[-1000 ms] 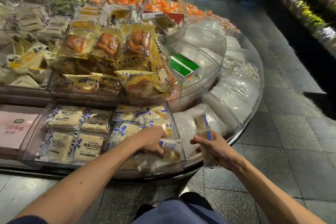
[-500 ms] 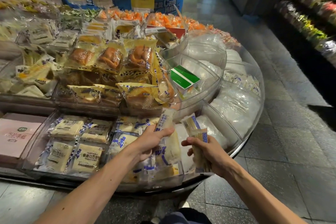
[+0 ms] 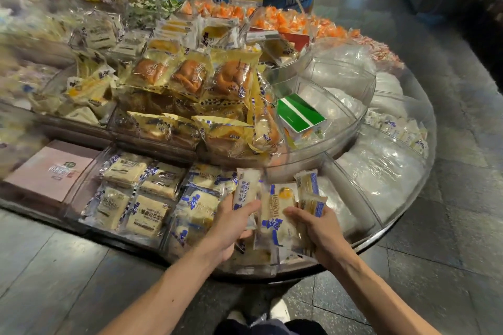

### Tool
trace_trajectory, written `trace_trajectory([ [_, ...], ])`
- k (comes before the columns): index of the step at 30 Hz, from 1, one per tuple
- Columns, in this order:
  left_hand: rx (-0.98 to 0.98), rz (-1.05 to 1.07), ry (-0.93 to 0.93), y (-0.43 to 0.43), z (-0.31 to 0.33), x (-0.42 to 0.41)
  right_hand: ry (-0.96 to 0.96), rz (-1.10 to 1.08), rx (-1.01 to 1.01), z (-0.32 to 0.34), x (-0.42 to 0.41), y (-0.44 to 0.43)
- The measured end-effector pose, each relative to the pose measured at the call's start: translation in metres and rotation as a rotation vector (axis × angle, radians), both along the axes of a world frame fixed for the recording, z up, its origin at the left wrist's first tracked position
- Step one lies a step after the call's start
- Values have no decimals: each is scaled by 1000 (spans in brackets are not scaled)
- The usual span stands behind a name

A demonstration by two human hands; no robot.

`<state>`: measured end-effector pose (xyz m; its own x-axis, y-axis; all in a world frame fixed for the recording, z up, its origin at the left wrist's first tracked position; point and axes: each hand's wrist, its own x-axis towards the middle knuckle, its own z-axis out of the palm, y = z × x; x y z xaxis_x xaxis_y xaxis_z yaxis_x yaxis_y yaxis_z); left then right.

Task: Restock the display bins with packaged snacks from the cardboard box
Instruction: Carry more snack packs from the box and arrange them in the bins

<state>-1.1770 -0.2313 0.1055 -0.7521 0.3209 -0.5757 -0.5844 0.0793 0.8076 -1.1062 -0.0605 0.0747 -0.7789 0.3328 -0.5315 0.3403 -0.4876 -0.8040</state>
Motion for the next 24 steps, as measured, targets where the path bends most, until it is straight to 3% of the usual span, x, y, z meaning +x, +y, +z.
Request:
trace_trajectory([
  [7, -97, 18, -6, -52, -2, -6, 22, 110, 44, 3, -25, -53],
  [11, -228, -86, 118, -104, 3, -52, 21, 142, 166, 2, -39, -72],
  [14, -442, -303, 331, -134, 3, -105, -6, 68, 206, 1, -45, -83],
  [19, -723, -842, 703, -132, 2, -180, -10, 4, 232, -1, -44, -101],
  [24, -900, -1069, 1027, -104, -18, -207, -42, -63, 251, -3, -42, -108],
])
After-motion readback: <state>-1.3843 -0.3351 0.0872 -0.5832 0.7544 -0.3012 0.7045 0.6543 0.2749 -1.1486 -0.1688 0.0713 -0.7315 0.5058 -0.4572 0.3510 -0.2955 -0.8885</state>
